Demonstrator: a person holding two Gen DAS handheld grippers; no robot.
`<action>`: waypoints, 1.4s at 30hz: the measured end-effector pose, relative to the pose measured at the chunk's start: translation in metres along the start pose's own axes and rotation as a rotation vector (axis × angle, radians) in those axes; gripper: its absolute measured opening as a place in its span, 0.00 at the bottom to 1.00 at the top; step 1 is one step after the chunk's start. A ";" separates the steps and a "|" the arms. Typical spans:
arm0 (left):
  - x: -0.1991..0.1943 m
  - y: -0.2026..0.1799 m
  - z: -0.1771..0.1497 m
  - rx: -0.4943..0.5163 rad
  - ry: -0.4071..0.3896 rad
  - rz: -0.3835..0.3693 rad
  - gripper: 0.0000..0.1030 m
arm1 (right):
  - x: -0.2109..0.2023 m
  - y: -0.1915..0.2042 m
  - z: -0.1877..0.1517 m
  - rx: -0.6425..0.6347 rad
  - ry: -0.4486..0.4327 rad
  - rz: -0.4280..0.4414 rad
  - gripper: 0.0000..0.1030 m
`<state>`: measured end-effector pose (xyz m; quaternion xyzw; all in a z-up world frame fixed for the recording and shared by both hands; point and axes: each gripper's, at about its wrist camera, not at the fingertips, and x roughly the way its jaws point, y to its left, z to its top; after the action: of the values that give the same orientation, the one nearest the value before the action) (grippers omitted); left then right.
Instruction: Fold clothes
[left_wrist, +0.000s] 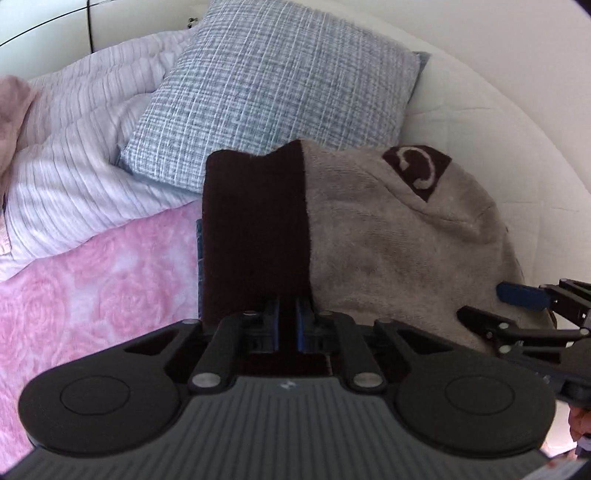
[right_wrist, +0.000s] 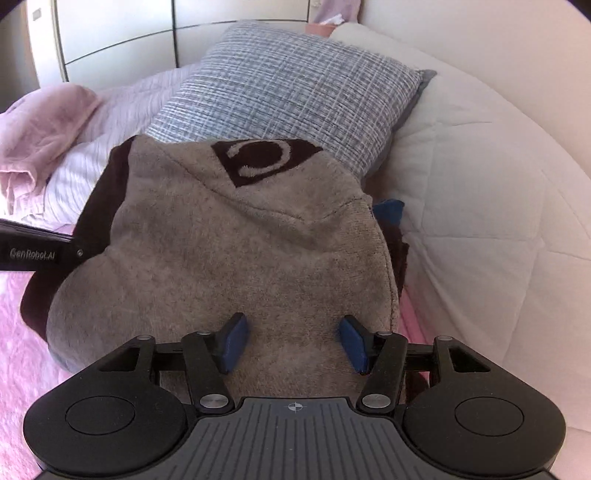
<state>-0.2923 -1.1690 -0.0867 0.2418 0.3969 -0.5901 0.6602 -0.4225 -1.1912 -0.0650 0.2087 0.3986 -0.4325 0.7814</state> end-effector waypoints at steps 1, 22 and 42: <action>-0.001 -0.003 0.001 0.011 -0.003 0.011 0.07 | -0.002 -0.002 0.005 0.018 0.008 0.008 0.51; -0.185 -0.033 -0.047 0.025 -0.049 0.017 0.70 | -0.192 0.012 -0.054 0.243 -0.069 0.134 0.66; -0.304 -0.048 -0.149 0.159 -0.143 0.083 0.99 | -0.301 0.073 -0.142 0.240 -0.119 0.076 0.66</action>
<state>-0.3707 -0.8820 0.0824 0.2668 0.2903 -0.6077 0.6894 -0.5167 -0.9034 0.0916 0.2895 0.2889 -0.4587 0.7889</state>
